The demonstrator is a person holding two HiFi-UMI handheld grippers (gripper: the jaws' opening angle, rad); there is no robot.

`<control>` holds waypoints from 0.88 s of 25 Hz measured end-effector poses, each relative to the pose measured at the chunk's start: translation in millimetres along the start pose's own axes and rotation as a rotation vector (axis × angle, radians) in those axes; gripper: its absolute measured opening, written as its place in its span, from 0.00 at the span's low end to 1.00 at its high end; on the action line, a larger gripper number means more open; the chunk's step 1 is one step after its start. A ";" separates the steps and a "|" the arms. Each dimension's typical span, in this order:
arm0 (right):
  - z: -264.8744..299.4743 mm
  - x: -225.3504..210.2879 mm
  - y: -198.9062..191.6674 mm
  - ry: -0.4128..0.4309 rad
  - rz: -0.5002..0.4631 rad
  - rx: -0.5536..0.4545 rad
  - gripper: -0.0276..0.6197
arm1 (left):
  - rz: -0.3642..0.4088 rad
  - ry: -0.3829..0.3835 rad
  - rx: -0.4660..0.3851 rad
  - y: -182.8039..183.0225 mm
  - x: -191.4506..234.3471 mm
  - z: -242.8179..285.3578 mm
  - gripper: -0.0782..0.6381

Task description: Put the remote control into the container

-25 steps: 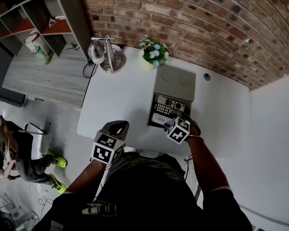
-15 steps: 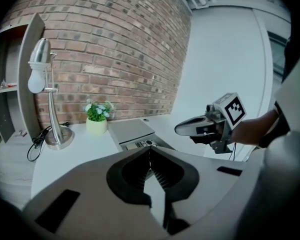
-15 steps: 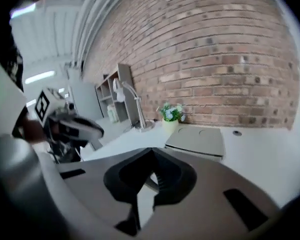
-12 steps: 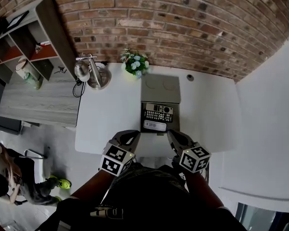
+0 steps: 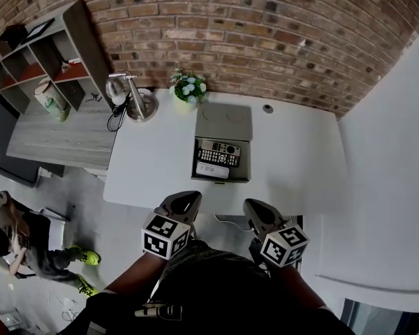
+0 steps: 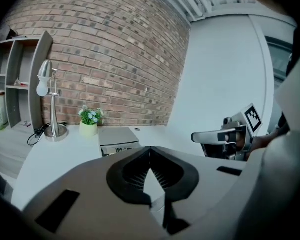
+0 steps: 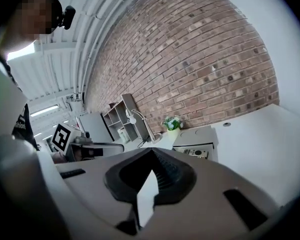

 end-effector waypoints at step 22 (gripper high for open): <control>-131.8 4.1 -80.5 0.142 -0.043 0.069 0.05 | -0.091 0.166 0.036 -50.1 -167.5 -91.3 0.12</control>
Point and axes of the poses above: the fingertips, and each gripper's own axes: z forward along the fingers, x to its left, y out of its top, the point moved 8 cm from there along -z, backward along the fingers, and after that the axes turned 13 degrees about z, right-handed, at the moved point
